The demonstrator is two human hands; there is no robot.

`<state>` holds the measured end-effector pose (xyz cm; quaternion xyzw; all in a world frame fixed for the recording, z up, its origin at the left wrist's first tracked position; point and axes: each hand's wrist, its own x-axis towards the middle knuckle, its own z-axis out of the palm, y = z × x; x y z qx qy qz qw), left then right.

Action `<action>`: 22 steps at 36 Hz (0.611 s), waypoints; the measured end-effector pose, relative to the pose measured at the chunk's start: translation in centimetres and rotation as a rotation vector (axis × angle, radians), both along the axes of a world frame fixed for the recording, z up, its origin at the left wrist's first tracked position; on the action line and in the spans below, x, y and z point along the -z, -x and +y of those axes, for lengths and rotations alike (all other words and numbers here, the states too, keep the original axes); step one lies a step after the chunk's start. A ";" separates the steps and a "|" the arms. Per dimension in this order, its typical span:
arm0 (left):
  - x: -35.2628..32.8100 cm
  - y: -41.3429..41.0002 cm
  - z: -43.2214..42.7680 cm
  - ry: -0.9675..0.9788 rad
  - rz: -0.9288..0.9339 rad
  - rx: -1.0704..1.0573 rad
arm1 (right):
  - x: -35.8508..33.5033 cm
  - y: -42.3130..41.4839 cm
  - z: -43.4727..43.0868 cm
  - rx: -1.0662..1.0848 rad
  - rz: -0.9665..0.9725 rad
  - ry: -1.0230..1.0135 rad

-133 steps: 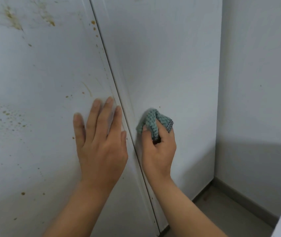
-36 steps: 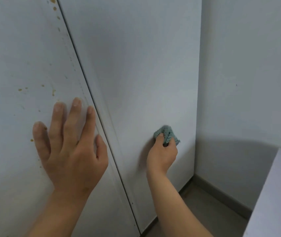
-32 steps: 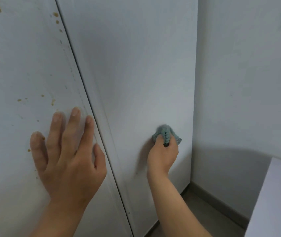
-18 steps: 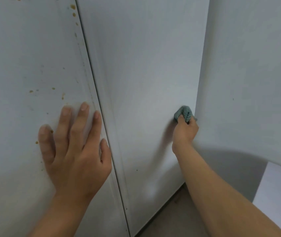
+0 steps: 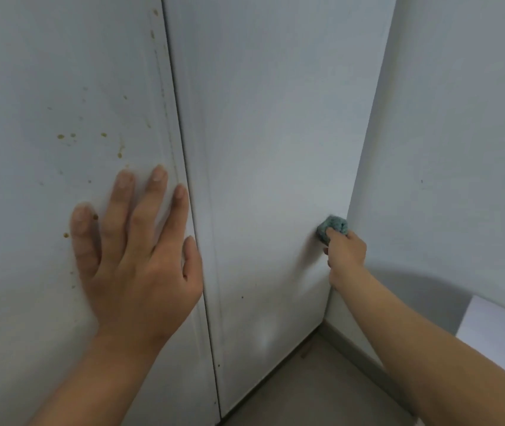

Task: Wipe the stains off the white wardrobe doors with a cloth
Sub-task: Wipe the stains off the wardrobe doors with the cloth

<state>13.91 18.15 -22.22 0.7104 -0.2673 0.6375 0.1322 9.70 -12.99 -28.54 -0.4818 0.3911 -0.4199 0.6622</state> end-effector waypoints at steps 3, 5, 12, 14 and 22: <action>0.0 0.1 0.2 -0.004 0.022 0.017 | -0.9 1.4 -3.2 0.065 0.062 0.002; 0.1 0.1 0.3 -0.020 0.025 0.025 | -2.4 2.1 -5.5 0.141 0.070 0.158; 0.2 0.1 0.4 -0.038 0.016 0.014 | -4.8 0.6 -9.2 0.020 0.270 0.789; 0.2 0.0 0.2 -0.039 0.010 0.017 | -4.5 0.1 -8.5 0.043 0.247 0.791; 0.2 0.1 0.2 -0.021 -0.002 0.004 | 1.0 2.0 -5.4 -0.132 0.519 0.865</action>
